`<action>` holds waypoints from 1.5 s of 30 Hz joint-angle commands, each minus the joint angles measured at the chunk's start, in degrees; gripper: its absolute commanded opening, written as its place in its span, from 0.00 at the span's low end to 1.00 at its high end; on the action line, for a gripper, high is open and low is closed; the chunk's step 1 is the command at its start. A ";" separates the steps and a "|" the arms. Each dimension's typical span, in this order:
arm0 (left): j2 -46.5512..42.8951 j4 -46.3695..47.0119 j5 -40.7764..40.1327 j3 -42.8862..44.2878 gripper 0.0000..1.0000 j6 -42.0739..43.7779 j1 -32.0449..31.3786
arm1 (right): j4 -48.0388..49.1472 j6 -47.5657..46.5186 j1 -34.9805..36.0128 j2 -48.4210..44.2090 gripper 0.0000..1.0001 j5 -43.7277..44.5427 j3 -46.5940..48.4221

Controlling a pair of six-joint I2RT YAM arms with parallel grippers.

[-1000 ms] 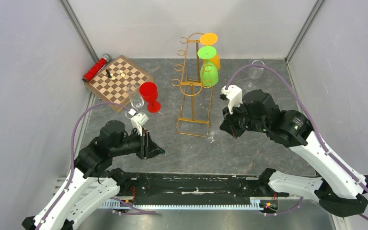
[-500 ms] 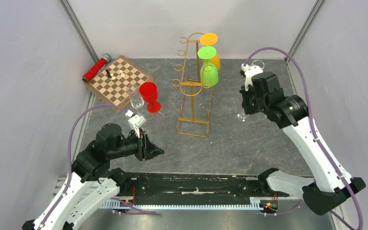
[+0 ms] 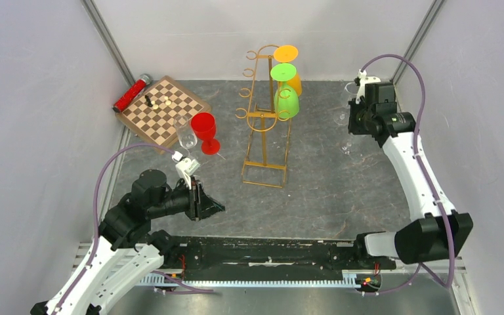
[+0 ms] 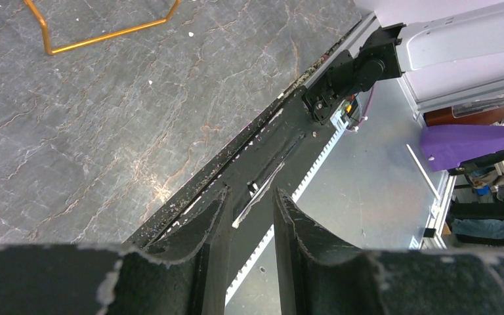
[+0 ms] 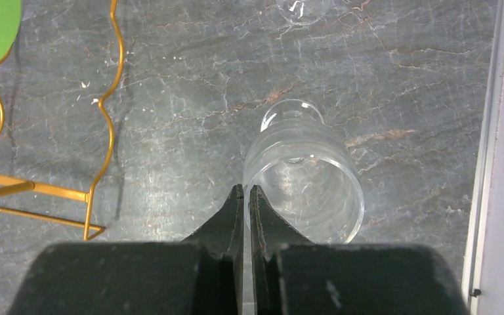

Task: Take the wine glass off the wine glass rack
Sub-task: Place the wine glass at the center of the board.

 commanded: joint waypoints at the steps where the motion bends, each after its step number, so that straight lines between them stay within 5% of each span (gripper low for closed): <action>1: -0.88 2.77 0.38 -0.03 0.36 2.02 0.20 | 6.97 -0.63 -2.26 2.26 0.00 -3.21 1.45; 45: -0.59 2.73 -0.41 -0.12 0.36 1.67 0.20 | 8.10 -1.44 -6.17 23.08 0.00 -1.77 15.06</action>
